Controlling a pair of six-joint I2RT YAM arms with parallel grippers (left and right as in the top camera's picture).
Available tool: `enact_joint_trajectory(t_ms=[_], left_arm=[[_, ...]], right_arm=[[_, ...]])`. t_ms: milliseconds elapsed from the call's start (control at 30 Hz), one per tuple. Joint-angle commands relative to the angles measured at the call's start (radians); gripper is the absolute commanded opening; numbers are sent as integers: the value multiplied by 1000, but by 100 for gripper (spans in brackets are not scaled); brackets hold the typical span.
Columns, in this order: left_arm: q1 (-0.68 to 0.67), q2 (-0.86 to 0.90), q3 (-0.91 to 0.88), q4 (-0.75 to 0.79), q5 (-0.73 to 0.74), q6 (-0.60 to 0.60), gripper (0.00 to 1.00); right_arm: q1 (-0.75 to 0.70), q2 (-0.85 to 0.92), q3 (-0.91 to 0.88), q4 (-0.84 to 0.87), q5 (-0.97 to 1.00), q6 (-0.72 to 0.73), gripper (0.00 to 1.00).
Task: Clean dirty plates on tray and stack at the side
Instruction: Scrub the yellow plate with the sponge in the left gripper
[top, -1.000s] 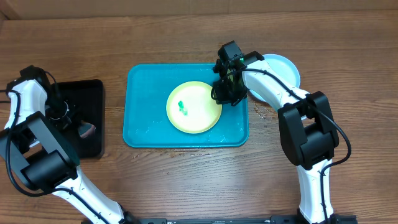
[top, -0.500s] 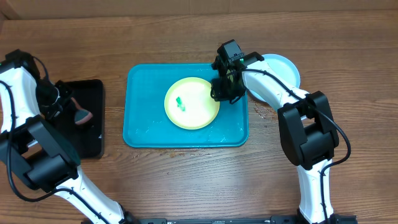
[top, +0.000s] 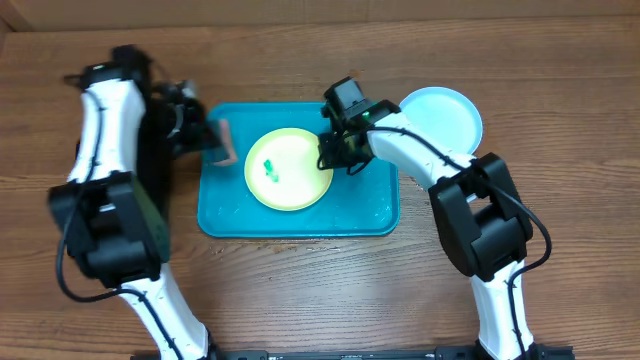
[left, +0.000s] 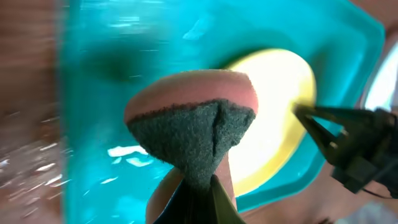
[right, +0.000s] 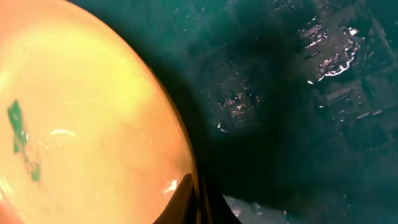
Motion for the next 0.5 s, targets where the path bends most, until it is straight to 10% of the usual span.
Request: enact_joint_trajectory(t_ms=[0,467], left_arm=[[-89,-15,5,17,-20,7,4],[-376,34,-14,137,-327,-305,4]], right_arm=[[14,9,-28,2,118,82,4],[6,9,-28,3,118,113,8]])
